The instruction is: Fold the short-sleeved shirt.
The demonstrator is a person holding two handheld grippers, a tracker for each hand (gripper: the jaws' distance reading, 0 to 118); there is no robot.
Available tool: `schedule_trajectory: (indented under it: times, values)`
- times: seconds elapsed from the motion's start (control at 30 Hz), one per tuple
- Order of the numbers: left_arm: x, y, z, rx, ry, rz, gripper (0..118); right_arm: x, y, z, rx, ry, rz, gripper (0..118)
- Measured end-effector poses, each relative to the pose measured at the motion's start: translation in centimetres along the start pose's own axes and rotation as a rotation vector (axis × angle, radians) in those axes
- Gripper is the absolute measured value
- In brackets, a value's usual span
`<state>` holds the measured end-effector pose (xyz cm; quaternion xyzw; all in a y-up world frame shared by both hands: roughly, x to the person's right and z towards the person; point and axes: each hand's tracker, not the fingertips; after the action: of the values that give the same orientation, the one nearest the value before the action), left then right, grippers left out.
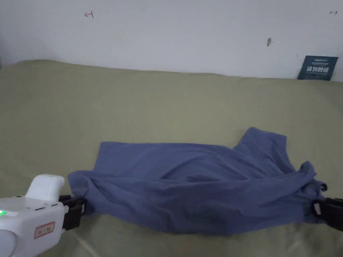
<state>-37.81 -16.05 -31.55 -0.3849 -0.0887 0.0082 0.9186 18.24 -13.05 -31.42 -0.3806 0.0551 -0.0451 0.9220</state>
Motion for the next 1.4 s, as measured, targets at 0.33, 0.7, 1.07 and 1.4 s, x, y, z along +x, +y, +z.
schedule_trajectory:
  times: [0.33, 0.7, 1.07, 1.4]
  values:
    - [-1.2, -4.8, 6.8, -0.080, -0.060, -0.038, 8, 0.3, -5.1, 6.8, -0.081, 0.033, -0.065, 8]
    - [-1.7, -12.3, 8.7, -0.262, -0.094, -0.039, 8, 1.5, -13.4, 7.4, -0.293, -0.031, -0.087, 8]
    - [-3.1, -14.6, 8.6, -0.261, -0.120, 0.178, 48, 3.0, -14.8, 8.4, -0.289, 0.012, -0.146, 25]
    - [3.0, -8.9, 18.4, 0.274, 0.061, 0.205, 76, -4.9, -10.0, 18.2, 0.283, -0.074, 0.159, 70]
